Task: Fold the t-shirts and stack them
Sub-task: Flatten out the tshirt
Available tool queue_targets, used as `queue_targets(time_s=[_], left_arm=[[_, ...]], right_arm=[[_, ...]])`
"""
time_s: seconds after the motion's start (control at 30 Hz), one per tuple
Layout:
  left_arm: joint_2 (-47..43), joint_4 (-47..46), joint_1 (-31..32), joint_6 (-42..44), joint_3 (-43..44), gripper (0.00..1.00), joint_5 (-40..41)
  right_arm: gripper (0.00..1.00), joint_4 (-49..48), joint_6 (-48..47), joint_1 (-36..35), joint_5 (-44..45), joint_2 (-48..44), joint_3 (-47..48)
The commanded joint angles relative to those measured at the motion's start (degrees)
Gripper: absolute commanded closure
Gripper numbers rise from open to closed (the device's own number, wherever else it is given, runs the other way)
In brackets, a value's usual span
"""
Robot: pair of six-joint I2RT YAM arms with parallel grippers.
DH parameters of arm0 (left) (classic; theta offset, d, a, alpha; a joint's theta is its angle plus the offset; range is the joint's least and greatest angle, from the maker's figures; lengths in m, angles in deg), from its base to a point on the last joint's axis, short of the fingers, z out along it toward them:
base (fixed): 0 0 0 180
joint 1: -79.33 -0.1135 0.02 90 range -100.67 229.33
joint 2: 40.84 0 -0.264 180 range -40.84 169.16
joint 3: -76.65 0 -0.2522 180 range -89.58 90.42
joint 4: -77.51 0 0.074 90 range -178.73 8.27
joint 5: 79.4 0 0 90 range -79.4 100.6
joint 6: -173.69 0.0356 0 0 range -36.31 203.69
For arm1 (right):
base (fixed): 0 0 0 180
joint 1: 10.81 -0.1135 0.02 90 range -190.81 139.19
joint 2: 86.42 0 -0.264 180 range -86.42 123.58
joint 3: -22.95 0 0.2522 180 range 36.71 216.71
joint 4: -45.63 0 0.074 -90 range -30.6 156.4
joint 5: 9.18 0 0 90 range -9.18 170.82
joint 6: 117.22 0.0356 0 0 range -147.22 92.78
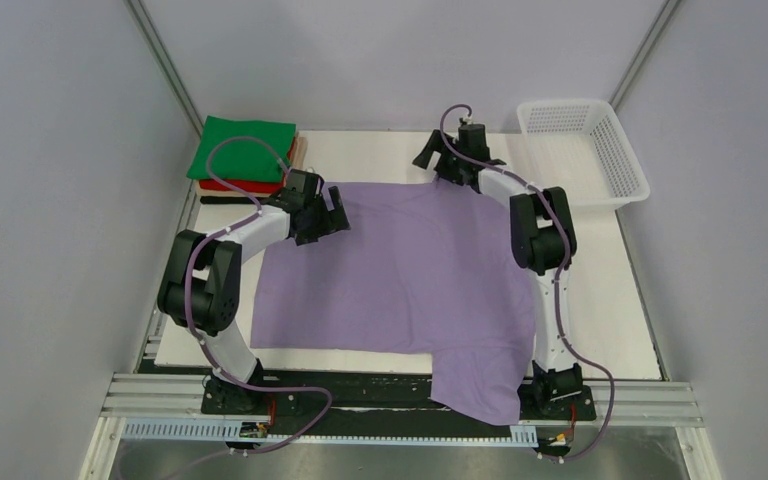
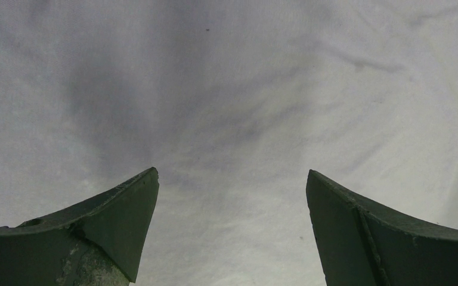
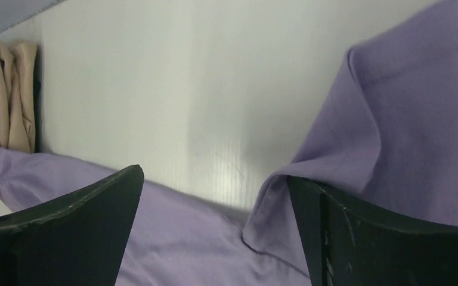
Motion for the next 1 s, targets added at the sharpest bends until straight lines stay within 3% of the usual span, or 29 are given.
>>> queue_targets(time_s=[0.0,0.17,0.27,0.47,0.73,0.97], left_arm=[[-1.78,0.59,-0.05,1.1,0.2,0.0,1.95],[-2.49,1.13,-0.05,1.05,0.5,0.0,2.1],[-3.13,1.68,-0.05,1.17,1.02,0.0,2.11],[-6.75,3.4,-0.05,1.31,0.82,0.0,2.02],[-9.77,9.86,1.44,2.14,1.18,0.0,5.98],[-6.08,10.38,2.58,1.11,0.65,0.0,6.72]], right_arm=[[0.0,1.22,-0.63,-0.79,-1.16,6.32,12.87],[0.0,4.54,-3.74,-2.57,-0.9,10.22,24.23],[0.0,6.89,-7.51,-3.27,1.81,7.64,23.36],[0.0,10.21,-10.31,-3.29,5.97,-8.21,7.23],[0.0,20.04,-7.39,-3.29,19.44,-32.79,-24.01],[0.0,23.95,-5.75,-3.21,23.71,-40.23,-36.84]])
